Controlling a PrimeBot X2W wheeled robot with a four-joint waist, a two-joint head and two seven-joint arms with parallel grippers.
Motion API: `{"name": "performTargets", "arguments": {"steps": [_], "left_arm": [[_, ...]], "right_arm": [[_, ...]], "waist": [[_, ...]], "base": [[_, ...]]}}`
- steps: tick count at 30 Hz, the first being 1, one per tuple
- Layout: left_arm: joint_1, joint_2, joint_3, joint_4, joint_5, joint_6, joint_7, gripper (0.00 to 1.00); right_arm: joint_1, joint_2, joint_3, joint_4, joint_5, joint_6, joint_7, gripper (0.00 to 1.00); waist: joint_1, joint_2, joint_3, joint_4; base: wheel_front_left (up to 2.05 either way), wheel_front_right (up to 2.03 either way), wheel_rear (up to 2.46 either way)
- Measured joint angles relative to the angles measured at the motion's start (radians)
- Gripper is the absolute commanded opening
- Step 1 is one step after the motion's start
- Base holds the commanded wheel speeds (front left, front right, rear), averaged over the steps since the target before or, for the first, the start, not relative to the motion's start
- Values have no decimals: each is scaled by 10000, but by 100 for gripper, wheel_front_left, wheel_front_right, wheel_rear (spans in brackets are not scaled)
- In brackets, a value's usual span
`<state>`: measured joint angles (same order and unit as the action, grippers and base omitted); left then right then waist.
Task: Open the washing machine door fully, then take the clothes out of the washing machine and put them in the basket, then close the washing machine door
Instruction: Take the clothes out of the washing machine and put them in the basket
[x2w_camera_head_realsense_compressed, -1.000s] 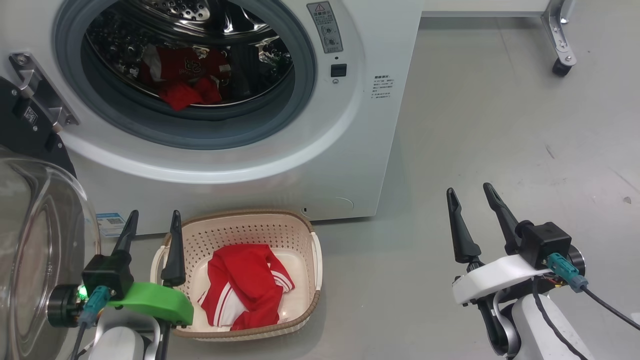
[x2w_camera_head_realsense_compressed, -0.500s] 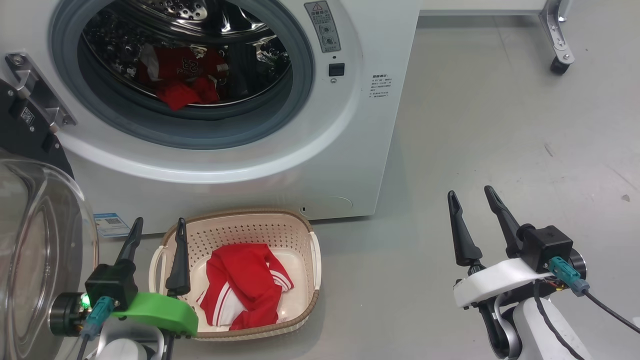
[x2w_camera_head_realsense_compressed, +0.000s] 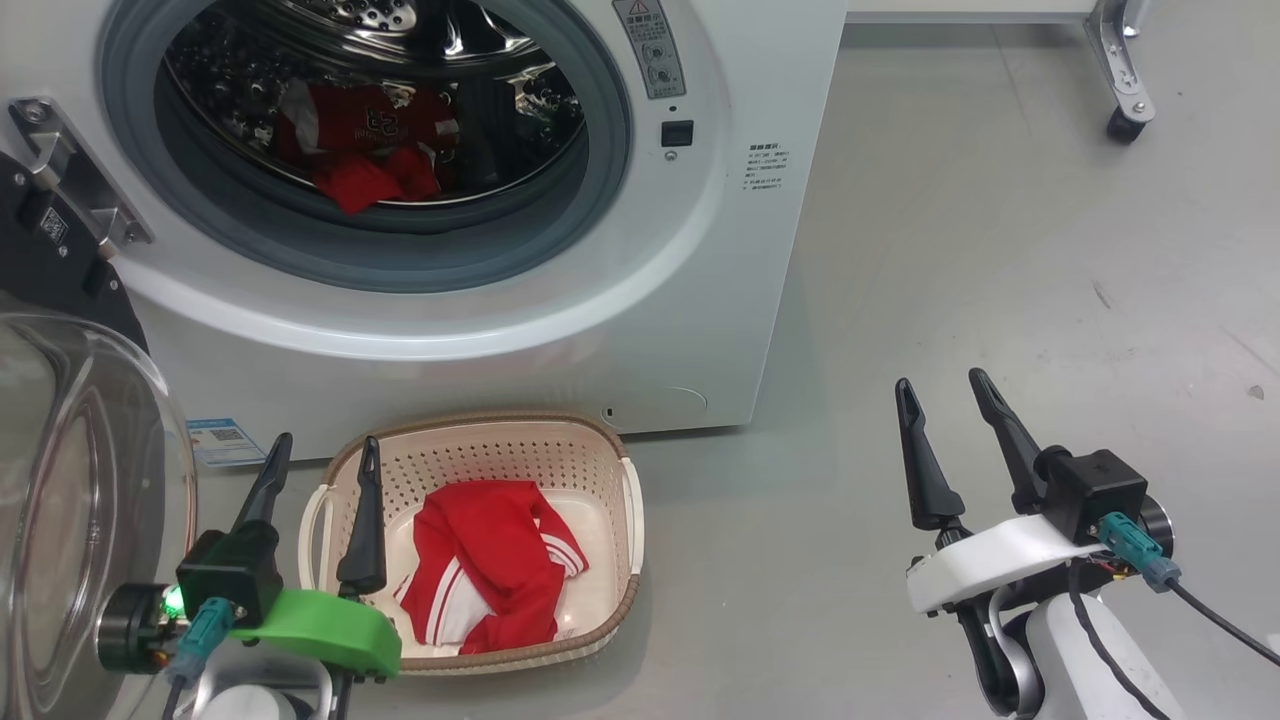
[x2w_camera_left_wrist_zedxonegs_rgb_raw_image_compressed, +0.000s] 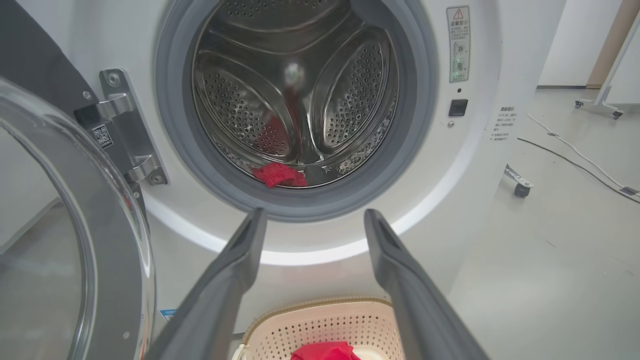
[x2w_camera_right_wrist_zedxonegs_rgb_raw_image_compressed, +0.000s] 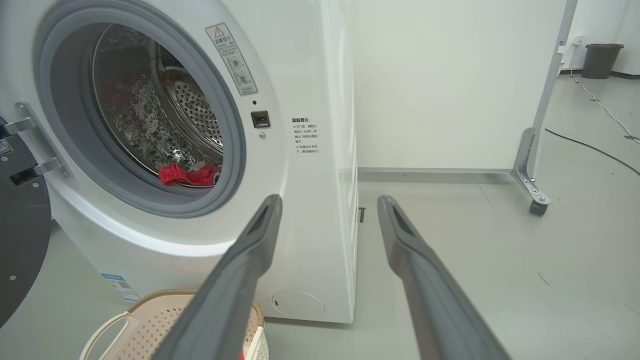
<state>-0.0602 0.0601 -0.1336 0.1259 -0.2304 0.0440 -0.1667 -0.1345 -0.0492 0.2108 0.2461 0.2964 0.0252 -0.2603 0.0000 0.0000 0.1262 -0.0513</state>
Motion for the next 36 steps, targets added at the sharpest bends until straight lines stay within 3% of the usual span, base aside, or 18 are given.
{"name": "performTargets", "arguments": {"steps": [14, 27, 36], "left_arm": [[-492, 205, -182, 15, 102, -65, 792, 100], [-2866, 414, -15, 1104, 17, -157, 1883, 100], [-5083, 1007, 422, 1733, 13, -316, 2957, 100]], "right_arm": [[-245, 4, 222, -384, -174, 46, 0, 100], [-1089, 0, 683, -849, -153, 81, 0, 100], [-1812, -6, 989, -1302, 552, -29, 0, 100]], "waist": [[0, 0, 868, -149], [0, 0, 2451, -750], [1, 0, 3664, -1383]], "base": [[0, 0, 0], [0, 0, 0], [0, 0, 0]]}}
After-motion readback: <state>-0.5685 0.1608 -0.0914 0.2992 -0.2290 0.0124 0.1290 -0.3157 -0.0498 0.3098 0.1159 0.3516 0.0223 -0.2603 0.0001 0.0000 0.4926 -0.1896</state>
